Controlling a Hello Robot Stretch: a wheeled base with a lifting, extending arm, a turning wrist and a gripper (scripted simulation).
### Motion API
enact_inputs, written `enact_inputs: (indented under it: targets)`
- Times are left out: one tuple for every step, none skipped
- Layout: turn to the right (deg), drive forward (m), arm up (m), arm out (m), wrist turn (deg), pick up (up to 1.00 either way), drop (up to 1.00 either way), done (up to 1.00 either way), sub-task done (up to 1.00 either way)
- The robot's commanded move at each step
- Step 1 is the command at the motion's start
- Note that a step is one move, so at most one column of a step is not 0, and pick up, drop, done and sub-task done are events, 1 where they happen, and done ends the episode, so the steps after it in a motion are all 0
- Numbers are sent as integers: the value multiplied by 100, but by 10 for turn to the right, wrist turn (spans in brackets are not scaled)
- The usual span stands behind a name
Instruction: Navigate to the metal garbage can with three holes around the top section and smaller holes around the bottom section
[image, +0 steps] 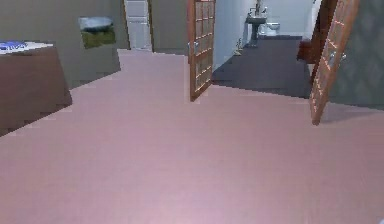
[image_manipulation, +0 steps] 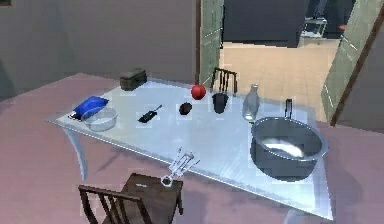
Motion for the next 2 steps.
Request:
enact_inputs:
  targets:
    - [0, 40, 0, 0, 0, 0, 0, 0, 0]
    - [240, 0, 0, 0, 0, 0, 0, 0, 0]
